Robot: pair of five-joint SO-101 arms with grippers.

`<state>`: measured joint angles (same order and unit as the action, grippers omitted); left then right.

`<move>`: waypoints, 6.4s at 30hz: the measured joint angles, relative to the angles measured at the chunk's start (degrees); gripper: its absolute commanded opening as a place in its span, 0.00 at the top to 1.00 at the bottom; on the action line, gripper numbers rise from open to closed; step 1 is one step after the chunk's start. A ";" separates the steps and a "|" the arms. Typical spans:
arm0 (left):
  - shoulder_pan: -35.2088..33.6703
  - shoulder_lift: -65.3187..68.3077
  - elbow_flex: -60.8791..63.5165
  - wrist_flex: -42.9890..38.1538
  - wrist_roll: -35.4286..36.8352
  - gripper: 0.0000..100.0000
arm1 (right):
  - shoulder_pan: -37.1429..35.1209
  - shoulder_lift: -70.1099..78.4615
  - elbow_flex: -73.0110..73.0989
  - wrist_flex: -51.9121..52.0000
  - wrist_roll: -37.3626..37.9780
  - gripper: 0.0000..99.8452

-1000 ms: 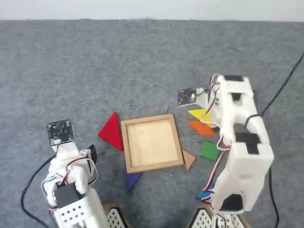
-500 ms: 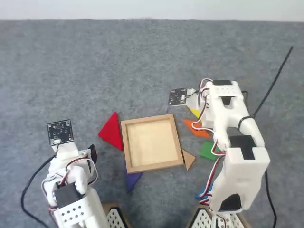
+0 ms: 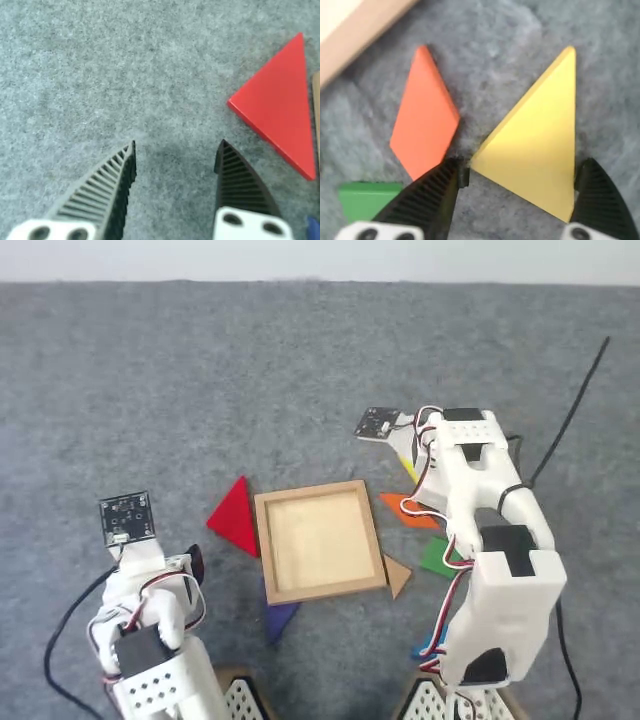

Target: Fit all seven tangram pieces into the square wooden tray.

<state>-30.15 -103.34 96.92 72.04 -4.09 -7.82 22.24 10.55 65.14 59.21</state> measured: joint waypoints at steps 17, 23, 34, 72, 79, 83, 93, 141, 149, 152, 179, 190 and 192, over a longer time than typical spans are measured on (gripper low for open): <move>0.00 0.00 0.00 0.00 0.00 0.76 | -0.09 1.14 -2.02 -1.14 -1.05 0.82; 0.00 0.00 0.00 0.00 0.00 0.76 | -0.09 1.67 -2.90 -1.14 -4.75 0.82; 0.00 0.00 0.00 0.00 0.00 0.76 | 3.43 -6.51 -2.11 3.25 -24.79 0.70; 0.00 0.00 0.00 0.00 0.00 0.76 | -11.08 12.22 -24.53 9.49 -40.44 0.57; 0.00 0.00 0.00 0.00 0.00 0.76 | -10.81 12.75 -24.53 9.67 -41.67 0.58; 0.00 0.00 0.00 0.00 0.00 0.76 | -10.64 13.63 -24.53 9.67 -40.44 0.61; 0.00 0.00 0.00 0.00 0.00 0.76 | -10.37 15.65 -25.32 10.02 -38.42 0.67; 0.00 0.00 0.00 0.00 0.00 0.76 | -35.25 4.48 -25.32 20.66 -19.87 0.72; 0.00 0.00 0.00 0.00 0.00 0.76 | -39.74 1.58 -17.23 19.34 -11.16 0.72; 0.00 0.00 0.00 0.00 0.00 0.76 | -39.65 -0.97 -12.13 14.59 -10.20 0.72; 0.00 0.00 0.00 0.00 0.00 0.76 | -36.57 -2.64 -3.16 7.21 -6.33 0.46; 0.00 0.00 0.00 0.00 0.00 0.76 | -25.32 0.18 -2.55 2.20 -8.35 0.46; 0.00 0.00 0.00 0.00 0.00 0.76 | -23.47 0.53 -2.90 2.11 -10.29 0.46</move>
<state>-30.15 -103.34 96.92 72.04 -4.09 -31.30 22.77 7.65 67.25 48.92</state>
